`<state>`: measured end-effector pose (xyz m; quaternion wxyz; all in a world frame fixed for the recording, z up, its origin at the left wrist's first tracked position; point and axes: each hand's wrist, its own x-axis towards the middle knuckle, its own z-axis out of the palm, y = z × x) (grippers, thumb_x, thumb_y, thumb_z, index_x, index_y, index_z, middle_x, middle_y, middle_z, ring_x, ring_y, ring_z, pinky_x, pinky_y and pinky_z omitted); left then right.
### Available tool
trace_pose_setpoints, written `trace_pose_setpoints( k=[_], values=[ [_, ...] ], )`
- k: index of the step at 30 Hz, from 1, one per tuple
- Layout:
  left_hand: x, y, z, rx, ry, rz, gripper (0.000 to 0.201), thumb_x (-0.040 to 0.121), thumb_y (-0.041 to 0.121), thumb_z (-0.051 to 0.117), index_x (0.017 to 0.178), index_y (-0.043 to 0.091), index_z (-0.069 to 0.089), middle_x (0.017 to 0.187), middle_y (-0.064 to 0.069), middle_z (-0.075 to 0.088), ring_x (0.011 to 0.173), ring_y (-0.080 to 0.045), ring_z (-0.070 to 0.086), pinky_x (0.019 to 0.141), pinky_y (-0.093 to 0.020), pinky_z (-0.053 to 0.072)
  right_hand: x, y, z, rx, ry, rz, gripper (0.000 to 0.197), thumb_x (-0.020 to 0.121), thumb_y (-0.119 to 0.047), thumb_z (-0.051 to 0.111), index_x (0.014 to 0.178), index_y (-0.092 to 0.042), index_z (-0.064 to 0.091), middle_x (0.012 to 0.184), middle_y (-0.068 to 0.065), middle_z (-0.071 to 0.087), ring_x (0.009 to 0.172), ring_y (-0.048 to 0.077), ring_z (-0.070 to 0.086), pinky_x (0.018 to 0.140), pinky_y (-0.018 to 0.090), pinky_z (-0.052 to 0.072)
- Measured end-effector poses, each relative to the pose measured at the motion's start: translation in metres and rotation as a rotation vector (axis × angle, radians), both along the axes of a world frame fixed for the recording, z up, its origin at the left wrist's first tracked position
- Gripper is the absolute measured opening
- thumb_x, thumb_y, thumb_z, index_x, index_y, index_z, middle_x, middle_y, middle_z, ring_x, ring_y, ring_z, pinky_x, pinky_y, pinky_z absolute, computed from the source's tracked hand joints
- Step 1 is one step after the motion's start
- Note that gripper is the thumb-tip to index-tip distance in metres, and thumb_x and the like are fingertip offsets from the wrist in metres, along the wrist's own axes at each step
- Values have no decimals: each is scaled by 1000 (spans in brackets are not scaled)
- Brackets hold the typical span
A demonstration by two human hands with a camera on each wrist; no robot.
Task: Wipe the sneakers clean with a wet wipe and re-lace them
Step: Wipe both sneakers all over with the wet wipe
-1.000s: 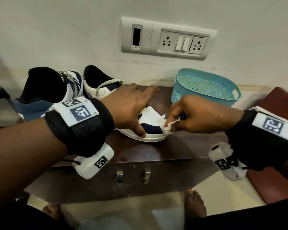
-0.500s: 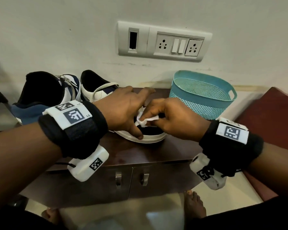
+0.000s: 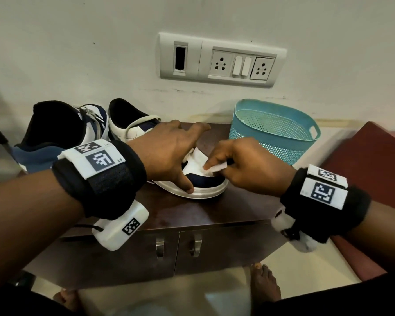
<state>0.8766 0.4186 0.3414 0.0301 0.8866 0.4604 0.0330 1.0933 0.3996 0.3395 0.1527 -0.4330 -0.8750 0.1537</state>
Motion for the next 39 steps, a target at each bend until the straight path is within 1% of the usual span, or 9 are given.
trace_pose_setpoints(
  k=[4, 8, 16, 18, 23, 26, 31, 35, 39],
  values=[
    [1, 0, 0, 7, 9, -3, 131, 56, 69, 85, 156, 29, 10, 130, 0, 63, 116, -24, 47, 98, -43, 43, 4, -8, 3, -68, 45, 72, 26, 84, -5, 78, 99, -27, 82, 99, -10, 74, 92, 9, 69, 83, 27, 54],
    [0, 1, 1, 6, 20, 10, 131, 56, 69, 85, 155, 30, 8, 133, -3, 62, 118, -25, 47, 98, -42, 43, 21, 6, -1, 29, -3, -54, 21, 86, -9, 77, 99, -25, 83, 96, -13, 73, 91, 12, 70, 76, 11, 47],
    [0, -1, 1, 11, 17, -9, 128, 58, 69, 83, 155, 29, 10, 131, 2, 63, 114, -22, 46, 96, -39, 43, 9, -11, 12, -285, 231, 63, 19, 84, -7, 81, 99, -19, 83, 94, -7, 77, 87, 9, 72, 81, 25, 57],
    [-1, -1, 1, 10, 3, -23, 126, 59, 67, 83, 155, 28, 11, 129, 3, 63, 112, -22, 47, 95, -39, 42, 3, -10, 10, -138, 278, 44, 19, 86, -10, 79, 102, -21, 82, 96, -5, 76, 88, 9, 72, 81, 28, 57],
    [-2, -3, 3, 32, 15, -97, 123, 61, 60, 84, 156, 24, 14, 116, 7, 67, 106, -20, 53, 94, -30, 35, -29, -15, -10, 171, 20, 311, 28, 89, -12, 57, 104, -13, 80, 110, 4, 70, 102, 19, 65, 81, 39, 55],
    [-5, -2, 3, 48, 59, -110, 125, 58, 57, 86, 155, 27, 13, 125, 6, 65, 107, -22, 50, 97, -41, 43, -20, -18, -11, 226, -160, 389, 44, 85, -19, 40, 106, -14, 77, 116, 4, 65, 105, 20, 57, 78, 38, 54],
    [-3, -1, 6, 15, 91, -65, 126, 57, 54, 89, 154, 27, 13, 127, 1, 63, 114, -23, 46, 94, -37, 39, 13, -21, -11, 355, -279, 485, 30, 88, -2, 57, 110, -12, 75, 118, 6, 64, 104, 23, 57, 79, 32, 50],
    [-2, 0, 6, 0, 103, -49, 127, 57, 55, 91, 153, 28, 12, 131, 0, 62, 115, -22, 44, 97, -40, 40, 44, -12, -7, 312, -296, 384, 30, 87, -1, 60, 106, -18, 77, 112, 2, 66, 100, 24, 62, 76, 34, 53],
    [-2, 0, 5, 12, 110, -50, 127, 56, 56, 91, 152, 29, 13, 131, 1, 63, 114, -22, 44, 98, -41, 41, 72, 4, -11, 220, -137, 13, 30, 81, 2, 73, 96, -23, 81, 98, -6, 74, 91, 17, 71, 78, 32, 56]
  ],
)
